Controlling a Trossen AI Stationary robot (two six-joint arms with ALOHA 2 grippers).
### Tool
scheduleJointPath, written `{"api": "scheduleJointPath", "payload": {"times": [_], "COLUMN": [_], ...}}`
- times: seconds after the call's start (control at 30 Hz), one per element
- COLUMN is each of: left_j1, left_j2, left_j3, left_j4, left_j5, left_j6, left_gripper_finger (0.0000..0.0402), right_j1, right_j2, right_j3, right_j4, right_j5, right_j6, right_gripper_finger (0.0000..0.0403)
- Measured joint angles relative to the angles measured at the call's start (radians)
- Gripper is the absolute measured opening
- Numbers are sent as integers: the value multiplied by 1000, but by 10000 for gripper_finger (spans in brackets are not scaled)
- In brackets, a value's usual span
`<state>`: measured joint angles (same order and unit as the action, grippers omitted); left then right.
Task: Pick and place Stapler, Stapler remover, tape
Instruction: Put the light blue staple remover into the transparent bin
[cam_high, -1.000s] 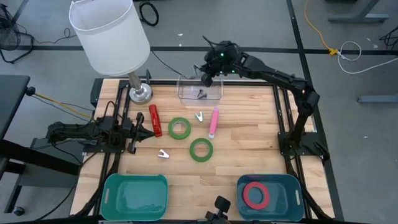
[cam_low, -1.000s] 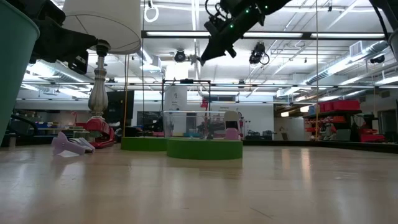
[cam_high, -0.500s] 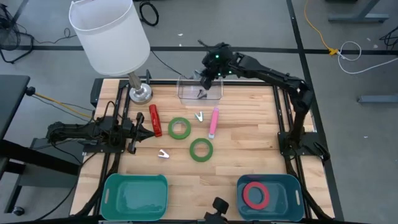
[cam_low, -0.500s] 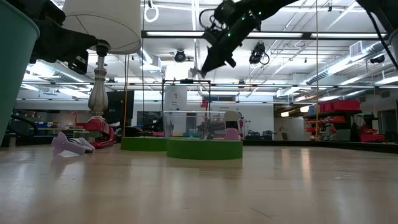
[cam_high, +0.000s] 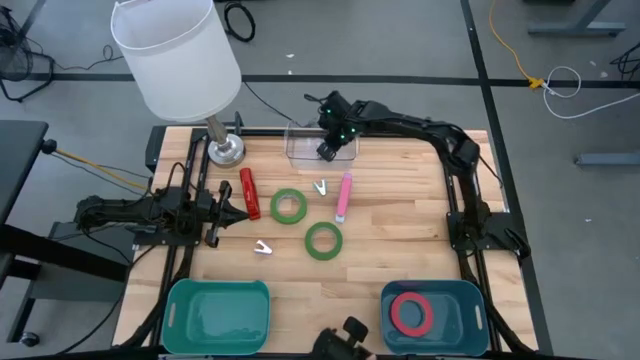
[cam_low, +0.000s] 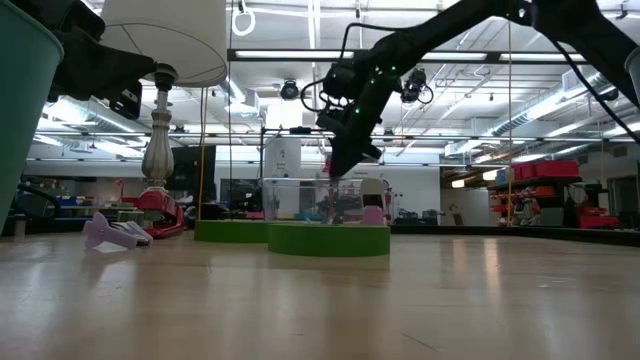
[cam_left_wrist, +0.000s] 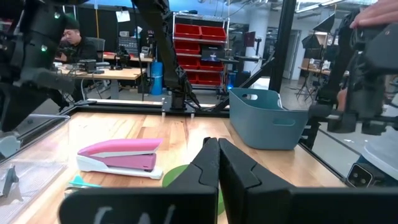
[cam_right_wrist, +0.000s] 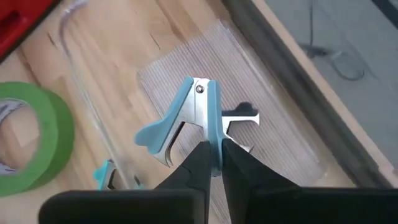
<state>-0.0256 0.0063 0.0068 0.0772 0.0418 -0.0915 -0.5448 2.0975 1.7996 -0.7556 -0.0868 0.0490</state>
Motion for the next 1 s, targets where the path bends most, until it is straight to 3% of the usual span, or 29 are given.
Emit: {"api": "scheduleJointPath", "payload": {"times": [0.73, 1.0], "left_j1": [0, 0], "left_j2": [0, 0], "left_j3": [0, 0], "left_j4": [0, 0], "left_j5": [0, 0], "left_j6": [0, 0], "left_gripper_finger": [3, 3], "right_j1": [-11, -14], "right_j2": [10, 10], "right_j3": [0, 0], "right_j4": [-1, 0], "right_j5": [0, -95], "right_j6": [-4, -5], "right_gripper_finger": [31, 48]}}
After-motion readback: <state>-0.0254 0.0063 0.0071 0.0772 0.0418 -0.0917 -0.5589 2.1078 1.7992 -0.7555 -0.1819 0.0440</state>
